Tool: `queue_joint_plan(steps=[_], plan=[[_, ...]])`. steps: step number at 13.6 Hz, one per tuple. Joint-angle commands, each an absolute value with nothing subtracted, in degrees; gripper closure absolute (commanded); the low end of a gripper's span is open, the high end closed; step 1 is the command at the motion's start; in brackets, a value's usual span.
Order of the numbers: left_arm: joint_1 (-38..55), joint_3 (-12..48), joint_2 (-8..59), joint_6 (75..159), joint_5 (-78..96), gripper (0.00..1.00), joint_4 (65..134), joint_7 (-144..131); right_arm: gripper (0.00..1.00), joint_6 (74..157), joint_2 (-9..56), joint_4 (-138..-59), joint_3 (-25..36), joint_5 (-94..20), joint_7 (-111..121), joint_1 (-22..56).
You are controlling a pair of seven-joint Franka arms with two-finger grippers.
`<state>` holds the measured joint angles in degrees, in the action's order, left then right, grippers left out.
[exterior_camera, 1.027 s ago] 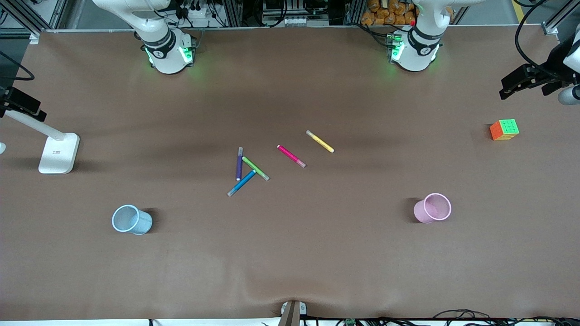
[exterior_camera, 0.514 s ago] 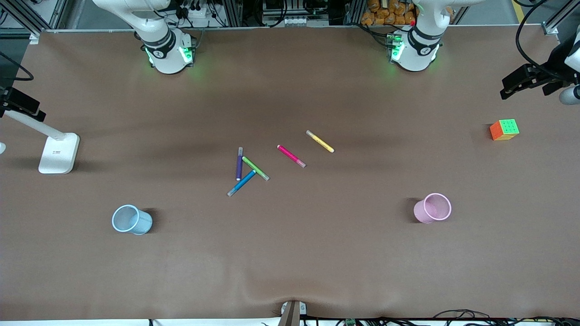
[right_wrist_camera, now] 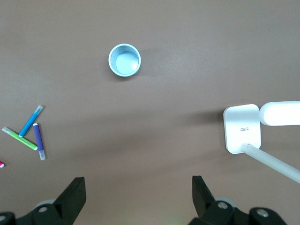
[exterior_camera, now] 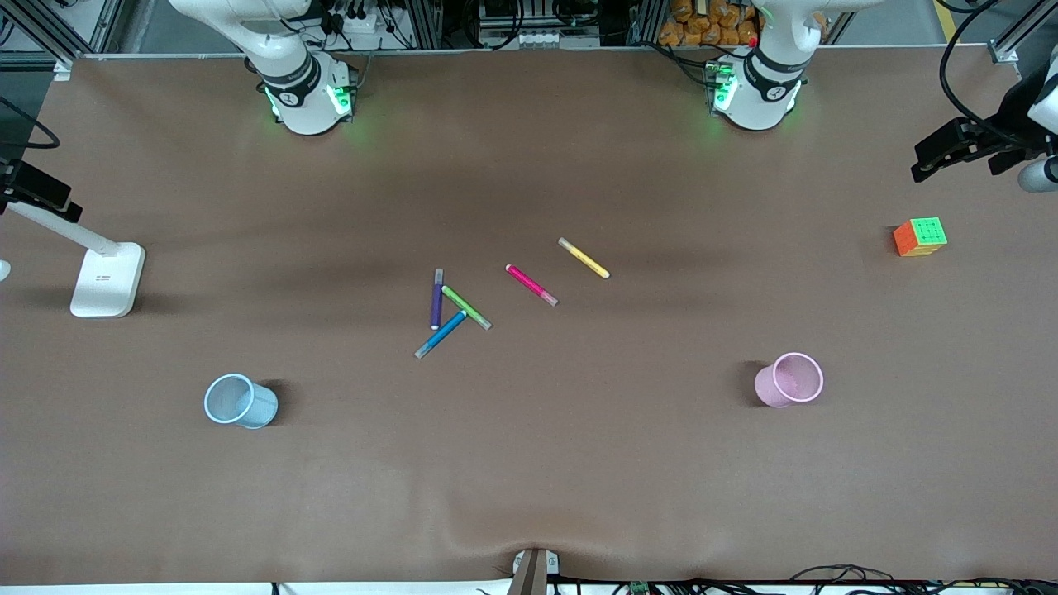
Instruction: Place pink and blue markers in matching cups
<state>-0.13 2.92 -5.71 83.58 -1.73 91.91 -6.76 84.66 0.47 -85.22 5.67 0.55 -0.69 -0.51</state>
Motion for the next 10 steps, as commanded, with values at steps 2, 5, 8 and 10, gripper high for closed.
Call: queue_joint_plan(steps=[2, 5, 8, 10], plan=[[-0.4, 3.3, -5.0, 82.3, -0.8, 0.00, 90.4, -6.1, 0.00, 83.9, 1.1, -83.9, 5.1, 0.0, -0.8, -1.4], [-0.5, 3.3, -5.1, 82.2, -0.8, 0.00, 90.4, -6.5, 0.00, 84.0, 1.1, -83.9, 5.1, -0.1, -0.8, -1.4], [-0.5, 3.3, -5.4, 82.2, -0.7, 0.00, 90.4, -6.5, 0.00, 83.9, 1.1, -83.9, 5.1, -0.9, -0.8, -1.7], [-0.5, 3.3, -5.4, 82.2, -0.7, 0.00, 90.4, -6.8, 0.00, 83.9, 1.1, -83.9, 5.1, -0.9, -0.8, -1.6]])
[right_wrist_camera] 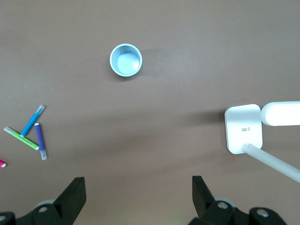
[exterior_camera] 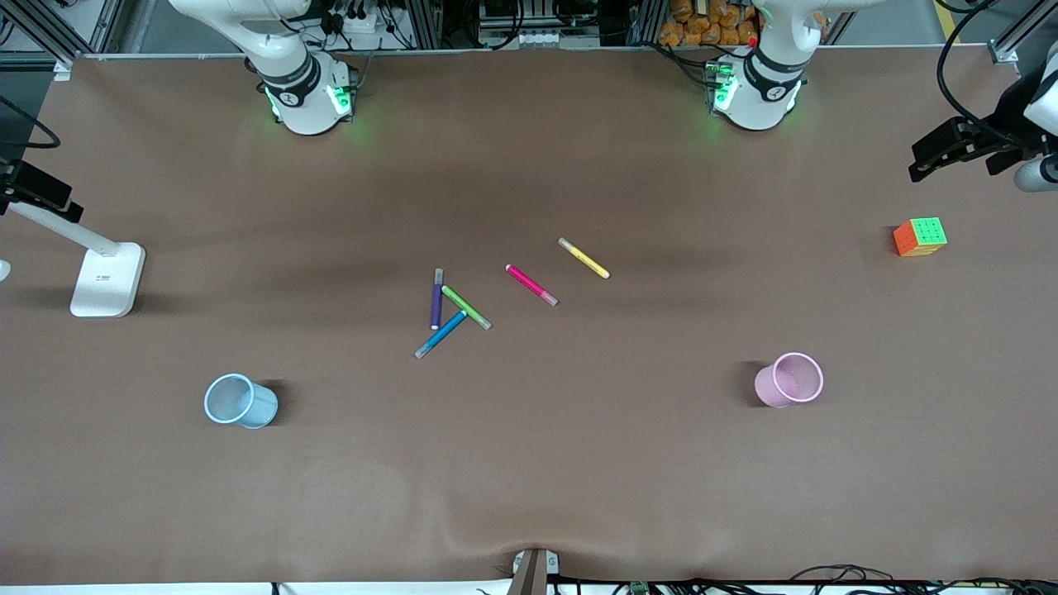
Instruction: Place pink and blue markers in matching cups
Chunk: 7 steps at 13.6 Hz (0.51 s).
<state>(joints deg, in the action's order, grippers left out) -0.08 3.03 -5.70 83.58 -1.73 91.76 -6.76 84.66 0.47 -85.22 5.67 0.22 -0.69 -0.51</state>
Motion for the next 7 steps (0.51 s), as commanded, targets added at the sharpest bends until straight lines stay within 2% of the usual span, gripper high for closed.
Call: queue_joint_plan(steps=[1, 7], plan=[[-0.5, 3.3, -5.4, 82.2, -0.6, 0.00, 90.4, -6.8, 0.00, 84.0, 1.1, -83.9, 5.1, -0.9, -0.8, -1.6], [0.6, 3.7, -4.5, 82.6, 3.9, 0.00, 90.5, -10.6, 0.00, 84.0, 1.1, -83.9, 5.1, -0.9, -0.8, -1.6]])
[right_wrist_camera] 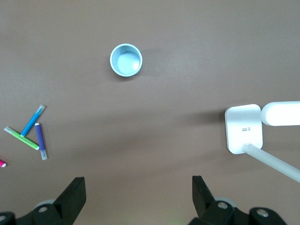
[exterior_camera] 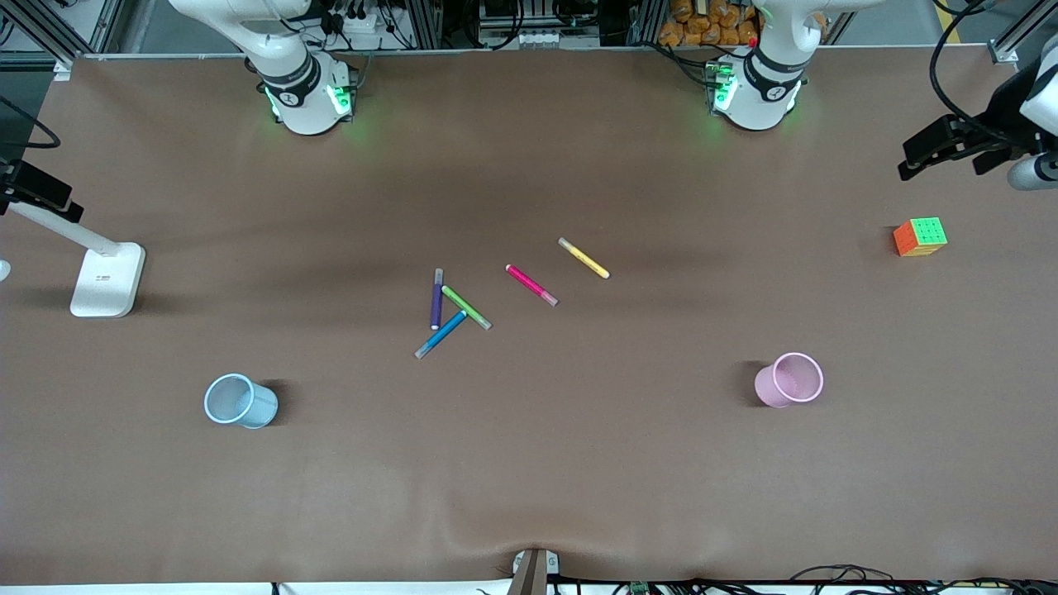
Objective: Place pink and blue markers in matching cups
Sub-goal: 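Move the left gripper over the pink marker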
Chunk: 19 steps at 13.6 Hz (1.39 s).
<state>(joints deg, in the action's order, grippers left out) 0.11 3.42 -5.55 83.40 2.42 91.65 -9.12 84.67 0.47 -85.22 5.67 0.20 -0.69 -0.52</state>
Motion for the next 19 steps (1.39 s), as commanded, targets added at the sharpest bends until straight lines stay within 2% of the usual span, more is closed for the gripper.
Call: queue_joint_plan(steps=[1, 6, 12, 16, 19], plan=[[0.9, 4.1, -4.2, 83.1, 4.0, 0.00, 90.5, -11.5, 0.00, 84.0, 1.1, -83.9, 5.1, -0.9, -0.8, -1.7], [1.0, 10.1, -0.4, 86.9, 5.7, 0.00, 91.2, -18.9, 0.00, 83.9, 1.3, -83.9, 5.2, -0.9, -0.8, -1.7], [2.5, 24.2, 11.7, 98.6, 5.0, 0.00, 91.2, -42.9, 0.00, 83.9, 1.3, -83.9, 5.2, -0.9, -0.8, -1.7], [11.8, 24.5, 20.3, 108.5, 2.2, 0.00, 91.1, -56.8, 0.00, 83.9, 1.3, -83.9, 5.2, -0.9, -0.8, -1.7], [15.5, 24.5, 26.4, 114.1, 1.8, 0.00, 90.9, -60.4, 0.00, 83.9, 1.4, -83.9, 5.2, -0.9, -0.8, -1.7]])
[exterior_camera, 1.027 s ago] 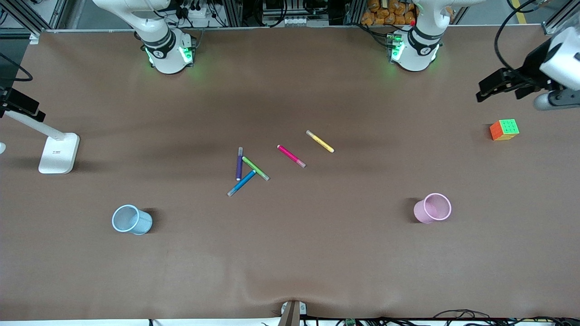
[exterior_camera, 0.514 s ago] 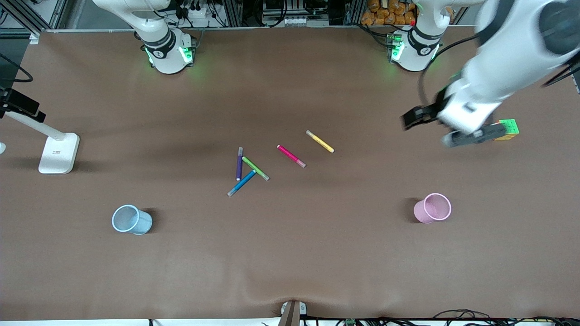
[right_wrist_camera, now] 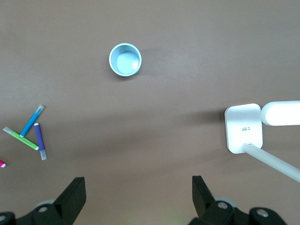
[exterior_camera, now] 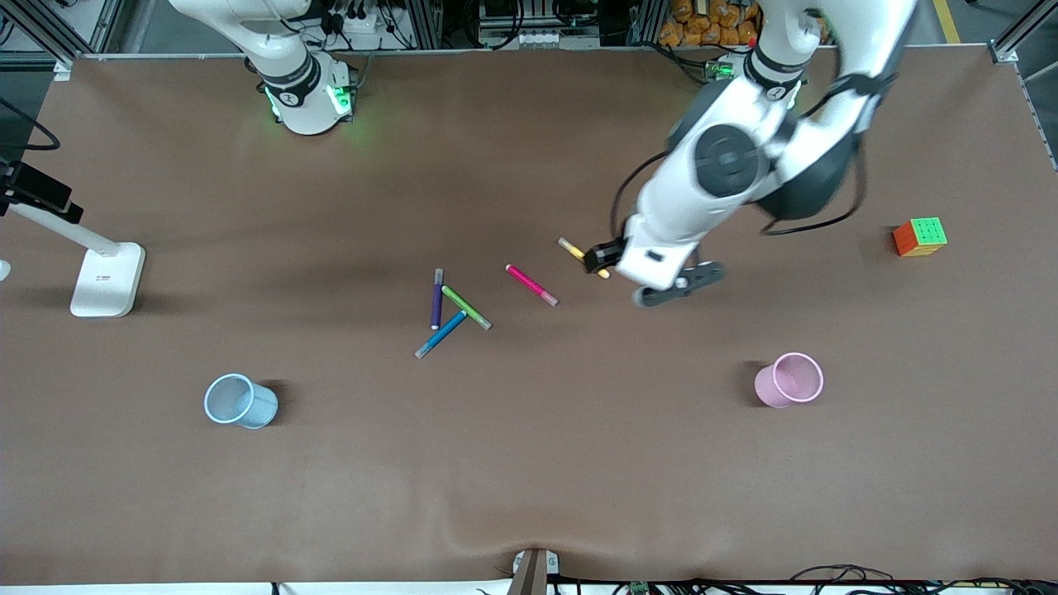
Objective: Place pink and blue markers in matching cups
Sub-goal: 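Move the left gripper over the pink marker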
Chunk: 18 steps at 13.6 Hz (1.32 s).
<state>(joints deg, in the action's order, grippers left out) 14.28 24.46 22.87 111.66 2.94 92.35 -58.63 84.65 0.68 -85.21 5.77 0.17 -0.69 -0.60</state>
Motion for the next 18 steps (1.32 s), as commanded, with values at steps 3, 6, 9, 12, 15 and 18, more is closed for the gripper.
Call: queue_joint_plan(steps=[3, 6, 9, 12, 15, 18], plan=[[19.4, 24.2, 30.9, 119.9, 1.7, 0.00, 91.0, -66.3, 0.00, 83.9, 1.4, -83.9, 5.2, -0.9, -0.8, -1.8], [21.8, 24.1, 35.7, 125.8, -2.4, 0.00, 91.0, -73.6, 0.00, 83.9, 1.5, -83.9, 5.2, -0.9, -0.8, -1.8], [23.8, 24.0, 39.9, 129.4, -5.3, 0.00, 91.3, -80.5, 0.00, 84.3, 4.0, -83.6, 5.2, -0.7, -0.5, -1.5], [23.8, 24.0, 42.5, 133.8, -6.2, 0.00, 91.6, -84.5, 0.00, 84.3, 4.2, -83.3, 5.1, -0.7, -1.0, -1.3], [23.3, 23.7, 43.9, 134.3, -6.2, 0.08, 92.1, -85.2, 0.00, 84.1, 6.1, -83.4, 5.1, -0.7, -0.3, -1.3], [23.4, 22.7, 44.6, 135.0, -6.2, 0.18, 92.2, -85.3, 0.00, 84.1, 6.9, -83.5, 5.1, 0.3, -0.3, -1.1]])
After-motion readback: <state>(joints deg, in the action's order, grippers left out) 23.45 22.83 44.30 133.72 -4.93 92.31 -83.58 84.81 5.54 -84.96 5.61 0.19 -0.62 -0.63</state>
